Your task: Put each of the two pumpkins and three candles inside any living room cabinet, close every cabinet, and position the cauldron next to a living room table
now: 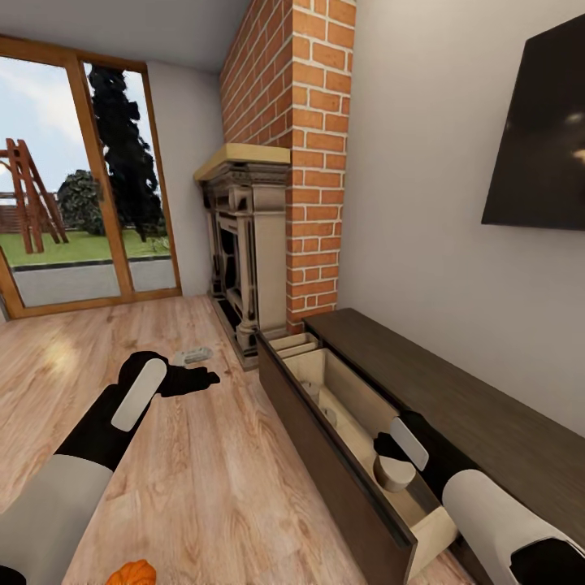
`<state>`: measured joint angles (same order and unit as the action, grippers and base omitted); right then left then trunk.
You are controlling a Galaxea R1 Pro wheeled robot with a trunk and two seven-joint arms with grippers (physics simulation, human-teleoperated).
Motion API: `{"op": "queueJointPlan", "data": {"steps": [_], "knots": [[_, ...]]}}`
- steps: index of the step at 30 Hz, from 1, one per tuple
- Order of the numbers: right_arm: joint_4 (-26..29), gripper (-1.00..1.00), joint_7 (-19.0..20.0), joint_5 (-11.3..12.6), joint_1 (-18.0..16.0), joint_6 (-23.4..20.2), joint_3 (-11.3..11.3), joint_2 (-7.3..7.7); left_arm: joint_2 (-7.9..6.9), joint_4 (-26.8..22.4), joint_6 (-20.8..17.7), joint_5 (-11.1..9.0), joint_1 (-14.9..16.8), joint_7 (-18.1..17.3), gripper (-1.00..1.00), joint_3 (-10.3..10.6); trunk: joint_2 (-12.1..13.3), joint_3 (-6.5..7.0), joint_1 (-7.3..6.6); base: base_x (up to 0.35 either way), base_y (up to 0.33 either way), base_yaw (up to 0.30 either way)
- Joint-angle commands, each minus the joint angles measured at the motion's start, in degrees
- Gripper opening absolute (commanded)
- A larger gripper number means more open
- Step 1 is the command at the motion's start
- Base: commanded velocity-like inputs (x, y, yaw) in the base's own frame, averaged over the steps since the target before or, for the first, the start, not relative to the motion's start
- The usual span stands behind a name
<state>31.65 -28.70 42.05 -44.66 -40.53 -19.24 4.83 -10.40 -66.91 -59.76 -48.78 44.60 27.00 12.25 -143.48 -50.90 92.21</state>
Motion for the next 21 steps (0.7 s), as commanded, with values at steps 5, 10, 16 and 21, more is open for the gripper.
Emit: {"op": "queueJointPlan", "data": {"steps": [5,10,16,21], "knots": [[0.1,-1.0,-0.5,0.7,0.0,-0.1,-0.5,0.16,-0.05,-0.1,-0.1,-0.6,0.0,0.6,1.0,0.1,0.0,-0.07,-0.01,0.0,0.0,0.0],[0.1,-1.0,-0.5,0.7,0.0,0.0,-0.5,0.57,-0.05,-0.1,-0.1,-0.5,0.0,0.6,1.0,0.1,0.0,-0.07,-0.01,0.0,0.0,0.0],[0.0,-1.0,-0.6,0.7,0.0,0.0,-0.5,1.36,-0.05,-0.1,-0.1,-0.5,0.0,0.6,1.0,0.1,0.0,-0.07,-0.01,0.0,0.0,0.0],[-0.6,-1.0,-0.6,0.8,0.0,0.0,-0.4,1.52,-0.05,-0.1,-0.1,-0.5,0.0,0.6,1.0,0.1,-0.1,-0.95,0.09,0.0,0.0,0.0]]}}
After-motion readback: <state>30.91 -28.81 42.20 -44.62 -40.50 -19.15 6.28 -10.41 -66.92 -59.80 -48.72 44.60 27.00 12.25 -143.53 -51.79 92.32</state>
